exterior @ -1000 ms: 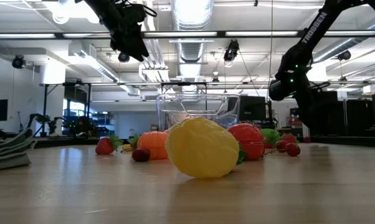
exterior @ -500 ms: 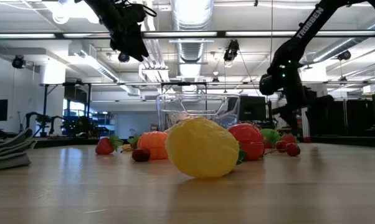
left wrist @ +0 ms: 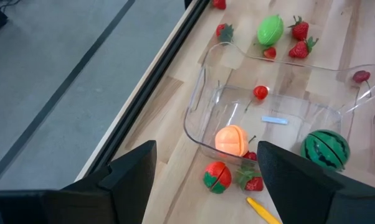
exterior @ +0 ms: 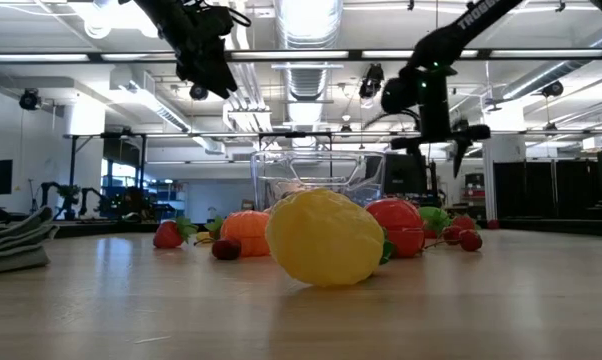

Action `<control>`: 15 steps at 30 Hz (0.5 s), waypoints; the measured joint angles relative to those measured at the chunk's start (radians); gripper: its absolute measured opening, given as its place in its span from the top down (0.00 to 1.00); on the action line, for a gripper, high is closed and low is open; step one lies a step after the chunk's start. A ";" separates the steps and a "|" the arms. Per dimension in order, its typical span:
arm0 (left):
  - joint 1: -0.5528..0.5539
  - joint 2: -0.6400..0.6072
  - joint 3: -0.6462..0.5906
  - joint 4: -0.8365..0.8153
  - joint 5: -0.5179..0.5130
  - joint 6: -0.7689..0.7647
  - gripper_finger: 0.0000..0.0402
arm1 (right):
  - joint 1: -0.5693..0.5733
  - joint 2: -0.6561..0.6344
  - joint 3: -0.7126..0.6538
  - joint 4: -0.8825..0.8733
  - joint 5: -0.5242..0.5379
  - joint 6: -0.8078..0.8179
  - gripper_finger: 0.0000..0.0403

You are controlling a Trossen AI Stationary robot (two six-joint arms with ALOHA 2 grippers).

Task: Pick and placing Produce into tupperware
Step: Put the red cherry into the transparent container

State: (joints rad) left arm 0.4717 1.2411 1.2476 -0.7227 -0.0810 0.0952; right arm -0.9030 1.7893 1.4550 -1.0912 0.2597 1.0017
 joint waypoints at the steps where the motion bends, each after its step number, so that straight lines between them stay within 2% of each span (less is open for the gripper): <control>1: 0.000 0.000 0.000 0.000 0.000 0.000 0.35 | -0.040 0.008 0.011 -0.008 -0.065 -0.012 0.35; 3: 0.000 0.000 0.000 -0.005 0.001 0.000 0.35 | -0.115 0.017 0.039 -0.032 -0.215 -0.096 0.35; 5: 0.000 0.000 0.000 -0.013 0.001 0.000 0.35 | -0.166 0.021 0.083 -0.106 -0.313 -0.167 0.35; 9: 0.000 0.000 0.000 -0.030 0.002 0.000 0.35 | -0.219 0.044 0.185 -0.357 -0.322 -0.262 0.35; 11: 0.000 0.000 0.000 -0.029 0.002 0.000 0.35 | -0.234 0.038 0.221 -0.364 -0.377 -0.312 0.35; 15: 0.000 0.000 0.000 -0.029 0.003 0.000 0.35 | -0.246 0.034 0.259 -0.245 -0.633 -0.387 0.35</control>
State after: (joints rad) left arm 0.4718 1.2411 1.2476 -0.7515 -0.0780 0.0952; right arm -1.1488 1.8229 1.7144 -1.3364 -0.3735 0.6149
